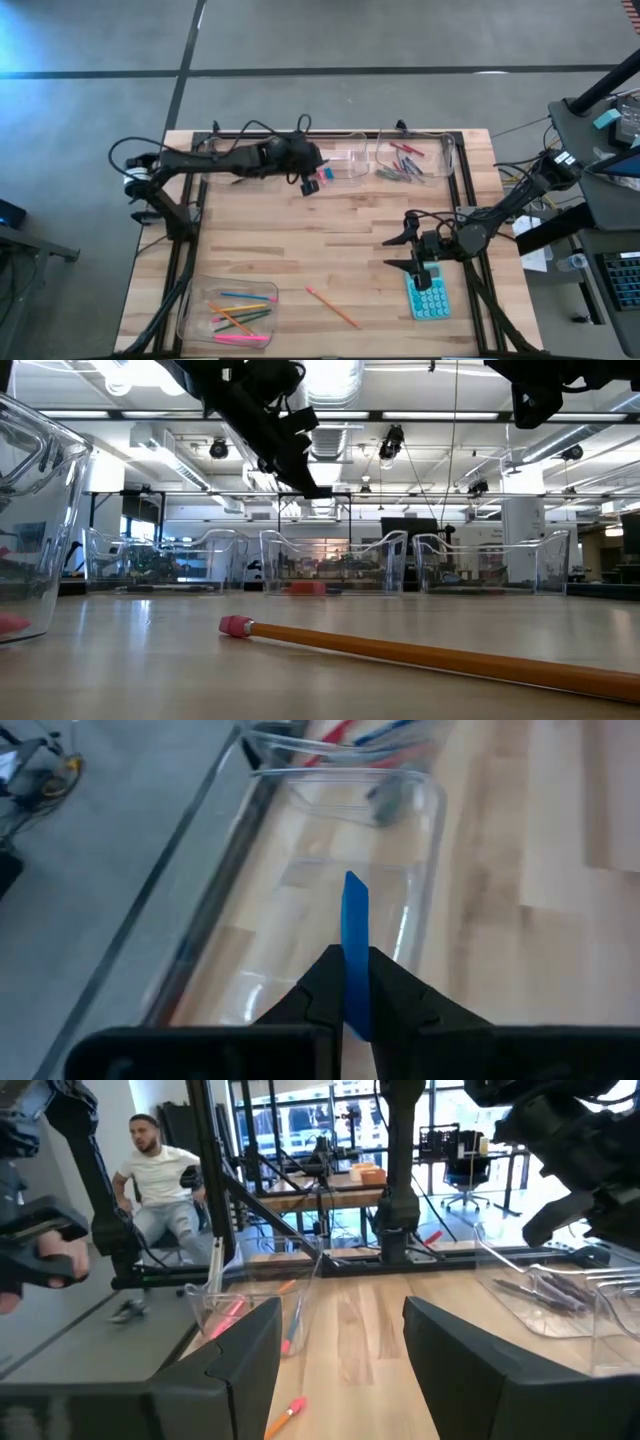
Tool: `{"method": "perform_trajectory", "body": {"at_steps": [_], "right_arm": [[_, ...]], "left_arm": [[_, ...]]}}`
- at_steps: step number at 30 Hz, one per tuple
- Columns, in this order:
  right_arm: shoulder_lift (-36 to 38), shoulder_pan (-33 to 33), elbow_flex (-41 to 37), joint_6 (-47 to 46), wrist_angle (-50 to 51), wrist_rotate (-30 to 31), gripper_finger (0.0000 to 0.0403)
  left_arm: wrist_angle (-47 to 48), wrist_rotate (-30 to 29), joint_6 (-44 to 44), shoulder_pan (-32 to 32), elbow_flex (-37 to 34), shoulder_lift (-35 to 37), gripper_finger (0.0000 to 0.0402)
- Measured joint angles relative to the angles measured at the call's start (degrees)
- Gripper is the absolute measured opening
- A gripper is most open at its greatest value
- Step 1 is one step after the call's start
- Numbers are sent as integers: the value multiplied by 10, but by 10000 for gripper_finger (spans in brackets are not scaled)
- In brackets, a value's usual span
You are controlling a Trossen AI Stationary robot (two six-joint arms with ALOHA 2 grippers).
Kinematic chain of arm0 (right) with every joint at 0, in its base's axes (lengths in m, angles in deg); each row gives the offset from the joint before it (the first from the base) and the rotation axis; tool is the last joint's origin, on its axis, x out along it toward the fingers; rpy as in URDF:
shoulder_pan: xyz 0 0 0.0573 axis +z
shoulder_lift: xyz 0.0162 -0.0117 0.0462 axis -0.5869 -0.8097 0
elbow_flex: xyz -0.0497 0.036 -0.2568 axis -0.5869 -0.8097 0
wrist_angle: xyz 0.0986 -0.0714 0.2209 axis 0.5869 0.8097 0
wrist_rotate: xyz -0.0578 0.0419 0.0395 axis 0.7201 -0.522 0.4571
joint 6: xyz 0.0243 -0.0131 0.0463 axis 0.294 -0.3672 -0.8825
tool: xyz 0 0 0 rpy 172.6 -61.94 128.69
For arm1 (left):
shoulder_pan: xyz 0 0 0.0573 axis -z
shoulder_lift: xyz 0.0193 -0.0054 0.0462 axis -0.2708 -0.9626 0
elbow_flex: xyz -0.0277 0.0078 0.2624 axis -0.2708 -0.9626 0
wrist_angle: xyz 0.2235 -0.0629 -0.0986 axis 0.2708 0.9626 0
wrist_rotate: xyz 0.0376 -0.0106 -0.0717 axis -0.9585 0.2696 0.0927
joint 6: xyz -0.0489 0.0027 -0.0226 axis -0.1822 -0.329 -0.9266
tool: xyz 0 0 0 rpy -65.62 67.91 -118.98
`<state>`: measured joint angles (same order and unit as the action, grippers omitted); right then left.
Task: Sort crayons/erasers/pens/pencils in bins
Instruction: Put the blue eraser into the top middle transparent bin
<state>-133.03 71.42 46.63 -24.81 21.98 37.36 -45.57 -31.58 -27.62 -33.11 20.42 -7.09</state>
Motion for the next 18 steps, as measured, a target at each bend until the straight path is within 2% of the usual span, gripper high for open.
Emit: {"method": "perform_trajectory", "body": {"at_steps": [9,18], "right_arm": [[0,-3,0,-7,9,14,199],[0,-3,0,-2,10,14,199]], "left_arm": [[-22,9,29,-56,-1,-24,15],[-21,26,30,-68,3,-82,23]]}}
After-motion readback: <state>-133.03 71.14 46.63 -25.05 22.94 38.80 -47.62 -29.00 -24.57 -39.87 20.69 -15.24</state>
